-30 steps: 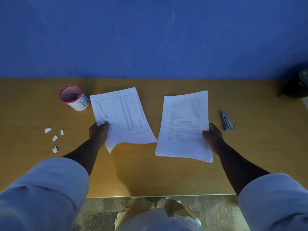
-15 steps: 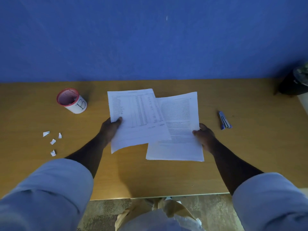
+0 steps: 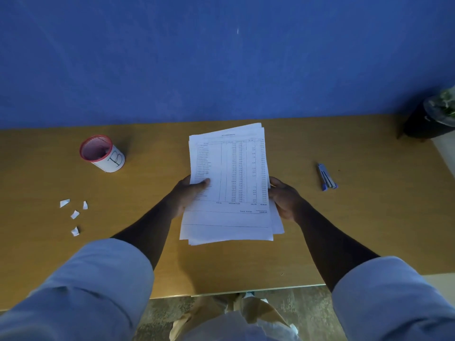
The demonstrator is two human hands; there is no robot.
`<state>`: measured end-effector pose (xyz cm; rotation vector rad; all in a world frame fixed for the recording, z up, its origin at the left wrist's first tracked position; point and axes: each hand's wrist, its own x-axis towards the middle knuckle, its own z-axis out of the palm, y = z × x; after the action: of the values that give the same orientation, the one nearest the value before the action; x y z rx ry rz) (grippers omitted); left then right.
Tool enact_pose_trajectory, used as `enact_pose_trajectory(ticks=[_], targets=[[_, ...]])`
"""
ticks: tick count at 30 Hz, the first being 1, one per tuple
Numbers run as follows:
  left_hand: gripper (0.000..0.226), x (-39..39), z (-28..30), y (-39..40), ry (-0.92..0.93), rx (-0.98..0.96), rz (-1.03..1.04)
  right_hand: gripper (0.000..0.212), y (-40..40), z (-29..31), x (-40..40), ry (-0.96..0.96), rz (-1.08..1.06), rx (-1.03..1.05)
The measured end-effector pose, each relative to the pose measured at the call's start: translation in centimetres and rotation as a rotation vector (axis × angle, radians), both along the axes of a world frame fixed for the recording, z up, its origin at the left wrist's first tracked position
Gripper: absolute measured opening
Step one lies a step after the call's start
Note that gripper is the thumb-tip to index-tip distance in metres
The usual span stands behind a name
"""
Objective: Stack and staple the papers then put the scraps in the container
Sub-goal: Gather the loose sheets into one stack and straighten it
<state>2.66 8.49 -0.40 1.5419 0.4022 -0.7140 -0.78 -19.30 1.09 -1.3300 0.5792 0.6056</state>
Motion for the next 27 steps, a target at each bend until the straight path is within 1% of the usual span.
enact_pose_trajectory(ticks=[2,4,5,7,8,9,11,12,14,18,22,27], targets=[[0.035,0.4,0.4,-0.6,0.011,0.001,0.032,0.037,0.0,0.0,0.1,-0.017,0.008,0.017],[0.031,0.8,0.5,-1.2,0.002,0.010,0.062,0.029,-0.1,0.1,0.2,-0.032,-0.013,0.043],[0.031,1.1,0.6,-1.5,-0.010,0.015,0.074,0.029,-0.2,0.2,0.3,-0.030,-0.035,0.062],[0.034,1.6,0.8,-2.0,-0.044,0.018,0.095,0.043,-0.5,0.5,0.5,-0.024,-0.064,0.096],[0.035,1.8,0.8,-2.4,-0.065,0.012,0.108,0.046,-0.6,0.8,0.7,-0.037,-0.066,0.117],[0.036,2.0,1.0,-2.7,-0.093,0.000,0.123,0.044,-0.5,1.2,0.9,-0.061,-0.052,0.131],[0.034,2.3,1.4,-3.3,-0.156,-0.027,0.146,0.030,-0.3,2.1,1.3,-0.122,-0.053,0.079],[0.034,2.5,1.7,-3.6,-0.183,-0.044,0.152,0.027,-0.2,2.3,1.6,-0.154,-0.068,0.023],[0.033,2.9,2.3,-4.3,-0.225,-0.089,0.154,0.032,0.1,2.7,2.3,-0.220,-0.092,-0.068],[0.031,3.9,3.8,-5.5,-0.325,-0.140,0.141,0.033,1.1,4.0,3.5,-0.329,-0.134,-0.221],[0.035,4.8,5.0,-5.9,-0.376,-0.093,0.159,0.041,1.8,4.9,4.2,-0.430,-0.246,-0.307],[0.036,5.1,6.0,-5.9,-0.429,-0.020,0.137,0.035,1.9,5.2,4.0,-0.476,-0.277,-0.372]])
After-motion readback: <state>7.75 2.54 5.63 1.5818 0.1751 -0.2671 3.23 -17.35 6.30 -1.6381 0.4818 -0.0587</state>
